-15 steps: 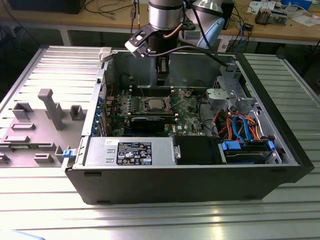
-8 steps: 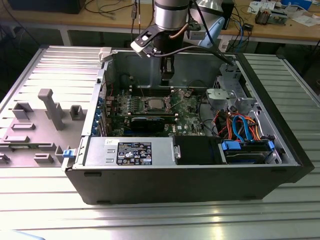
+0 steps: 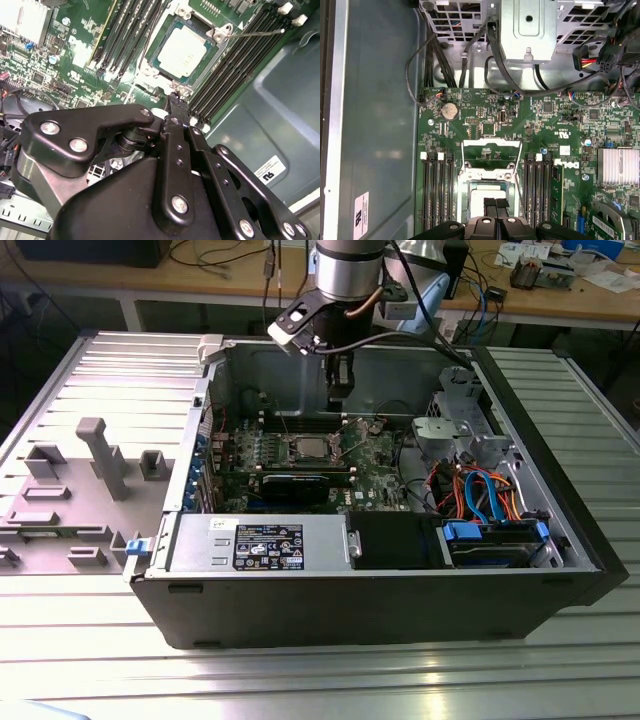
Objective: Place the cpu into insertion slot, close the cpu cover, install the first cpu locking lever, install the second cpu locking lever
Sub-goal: 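Close the cpu cover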
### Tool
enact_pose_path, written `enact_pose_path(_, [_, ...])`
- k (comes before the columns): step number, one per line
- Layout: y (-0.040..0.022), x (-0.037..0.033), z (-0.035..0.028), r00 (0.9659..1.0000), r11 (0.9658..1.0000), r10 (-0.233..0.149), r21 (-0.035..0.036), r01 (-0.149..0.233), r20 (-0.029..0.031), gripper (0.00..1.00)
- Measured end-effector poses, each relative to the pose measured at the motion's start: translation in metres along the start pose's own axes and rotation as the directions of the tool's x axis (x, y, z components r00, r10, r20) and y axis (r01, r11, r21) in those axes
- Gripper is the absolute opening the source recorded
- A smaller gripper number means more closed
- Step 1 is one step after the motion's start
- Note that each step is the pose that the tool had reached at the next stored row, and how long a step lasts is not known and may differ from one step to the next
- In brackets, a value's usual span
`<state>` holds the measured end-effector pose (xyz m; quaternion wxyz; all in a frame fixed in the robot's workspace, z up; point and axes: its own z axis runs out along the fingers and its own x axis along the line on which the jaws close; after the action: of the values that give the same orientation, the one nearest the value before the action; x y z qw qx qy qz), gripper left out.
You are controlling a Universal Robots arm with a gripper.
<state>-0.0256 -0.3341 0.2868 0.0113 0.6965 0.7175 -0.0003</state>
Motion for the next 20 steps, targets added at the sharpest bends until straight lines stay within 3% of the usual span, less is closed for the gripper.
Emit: enact_pose_path(20, [0.0278, -0.0008, 0.0017, 1.0, 1.0, 0.0, 0.0004, 0.0, 0.0, 0.11])
